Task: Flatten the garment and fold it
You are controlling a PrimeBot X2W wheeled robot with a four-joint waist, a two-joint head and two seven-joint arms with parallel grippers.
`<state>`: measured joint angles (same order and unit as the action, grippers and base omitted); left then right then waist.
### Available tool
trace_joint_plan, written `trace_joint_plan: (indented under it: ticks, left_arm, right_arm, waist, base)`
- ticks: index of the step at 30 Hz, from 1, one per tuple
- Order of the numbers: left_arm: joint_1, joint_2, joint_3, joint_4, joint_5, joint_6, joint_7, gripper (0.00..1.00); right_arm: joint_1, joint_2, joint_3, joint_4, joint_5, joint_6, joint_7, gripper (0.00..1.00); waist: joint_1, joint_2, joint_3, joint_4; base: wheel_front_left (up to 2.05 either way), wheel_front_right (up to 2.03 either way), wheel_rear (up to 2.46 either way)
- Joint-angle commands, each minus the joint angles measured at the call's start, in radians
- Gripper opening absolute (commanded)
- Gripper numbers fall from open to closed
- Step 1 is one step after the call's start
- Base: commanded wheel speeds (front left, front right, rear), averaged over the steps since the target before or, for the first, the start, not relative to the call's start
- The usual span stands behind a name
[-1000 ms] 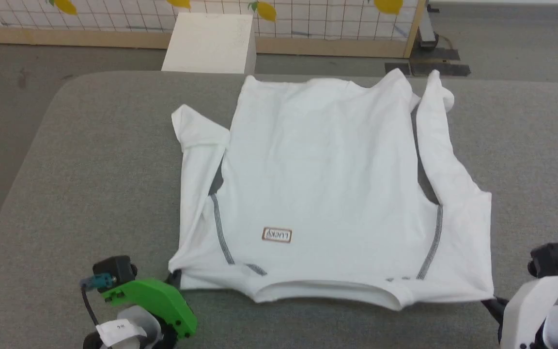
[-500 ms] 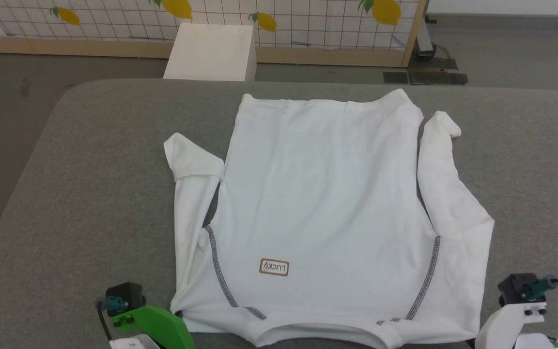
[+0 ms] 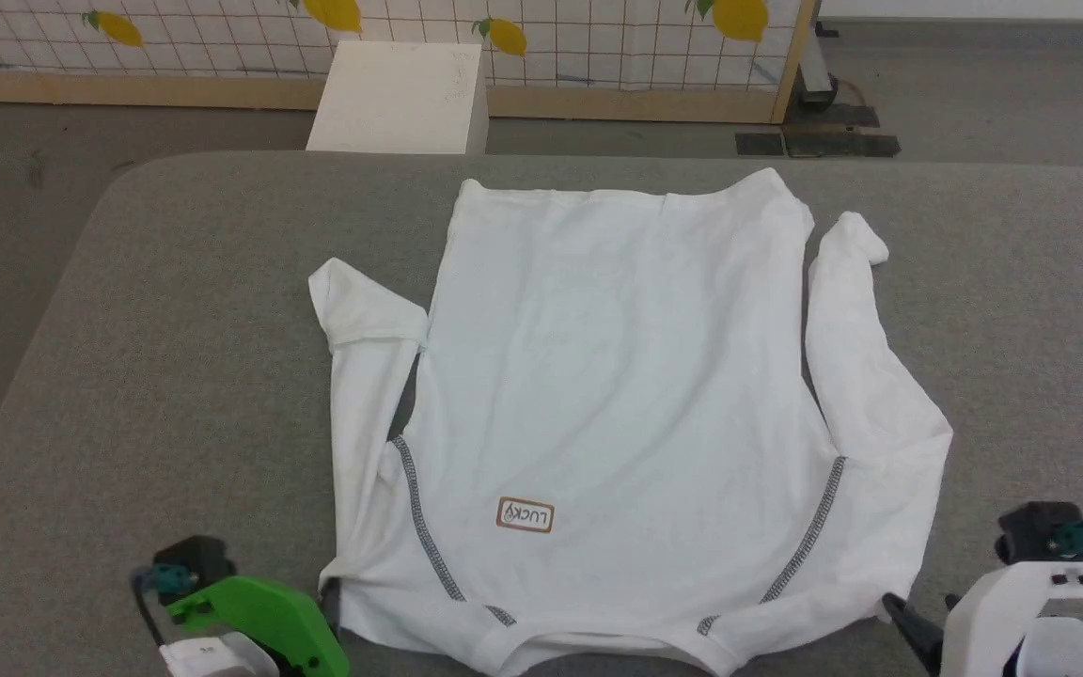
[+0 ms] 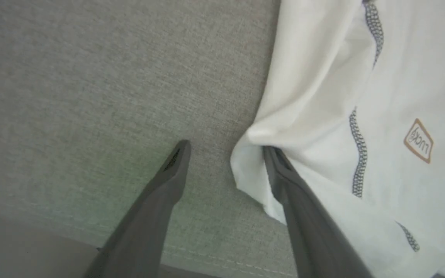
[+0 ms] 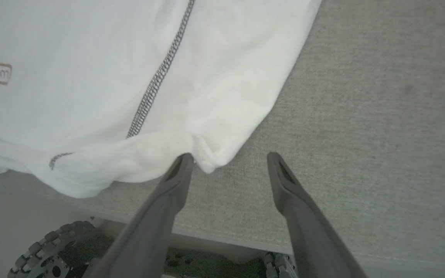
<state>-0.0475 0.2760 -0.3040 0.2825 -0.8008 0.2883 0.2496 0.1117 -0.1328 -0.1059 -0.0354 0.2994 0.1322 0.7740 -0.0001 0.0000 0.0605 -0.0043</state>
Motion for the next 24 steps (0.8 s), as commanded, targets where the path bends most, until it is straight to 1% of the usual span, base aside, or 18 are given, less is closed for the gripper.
trace_joint_plan:
  ticks: [1,3,7,10,13,14,15,17,20,24]
  left_arm:
    - [0.016,0.026,0.022,-0.020,-0.014,0.016,0.002,1.00]
    - [0.025,0.044,0.044,-0.072,-0.021,0.030,0.003,1.00]
    - [0.025,0.069,0.104,-0.187,-0.015,0.031,-0.075,1.00]
    - [0.007,0.086,0.133,-0.250,0.025,0.005,-0.184,1.00]
    - [-0.018,0.091,0.154,-0.281,0.070,-0.025,-0.312,1.00]
    - [-0.035,0.092,0.164,-0.284,0.106,-0.041,-0.401,1.00]
    - [-0.043,0.092,0.168,-0.285,0.126,-0.048,-0.443,1.00]
    - [-0.056,0.090,0.175,-0.287,0.160,-0.062,-0.484,1.00]
    - [-0.070,0.077,0.184,-0.300,0.207,-0.084,-0.506,1.00]
    - [-0.091,0.043,0.217,-0.336,0.270,-0.112,-0.511,1.00]
  right_arm:
    - [-0.009,0.000,-0.025,-0.029,0.028,-0.002,0.004,1.00]
    - [-0.005,-0.003,-0.066,-0.075,0.045,-0.002,0.014,1.00]
    - [-0.024,0.023,-0.184,-0.152,0.085,-0.002,0.025,1.00]
    - [-0.070,0.037,-0.258,-0.185,0.091,-0.002,0.016,1.00]
    - [-0.129,0.043,-0.293,-0.193,0.078,-0.002,-0.014,1.00]
    - [-0.174,0.045,-0.309,-0.180,0.061,-0.002,-0.045,1.00]
    - [-0.203,0.045,-0.313,-0.169,0.048,-0.002,-0.064,1.00]
    - [-0.263,0.047,-0.315,-0.136,0.034,-0.002,-0.091,1.00]
    - [-0.360,0.038,-0.304,-0.072,0.006,-0.002,-0.117,1.00]
    - [-0.518,0.009,-0.279,0.055,-0.039,-0.002,-0.129,1.00]
  waist:
    - [0.0001,0.0000,-0.004,-0.001]
    - [0.0001,0.0000,-0.007,-0.002]
    - [0.0001,0.0000,-0.002,-0.005]
    - [0.0001,0.0000,0.016,-0.008]
    - [0.0001,0.0000,0.043,-0.010]
    - [0.0001,0.0000,0.061,-0.012]
    - [0.0001,0.0000,0.075,-0.016]
    - [0.0001,0.0000,0.101,-0.022]
    - [0.0001,0.0000,0.147,-0.029]
    - [0.0001,0.0000,0.229,-0.028]
  base:
    - [0.00,0.00,0.00]
    - [0.00,0.00,0.00]
    - [0.00,0.00,0.00]
    - [0.00,0.00,0.00]
    - [0.00,0.00,0.00]
    - [0.00,0.00,0.00]
    - [0.00,0.00,0.00]
    - [0.00,0.00,0.00]
    - [0.00,0.00,0.00]
    - [0.00,0.00,0.00]
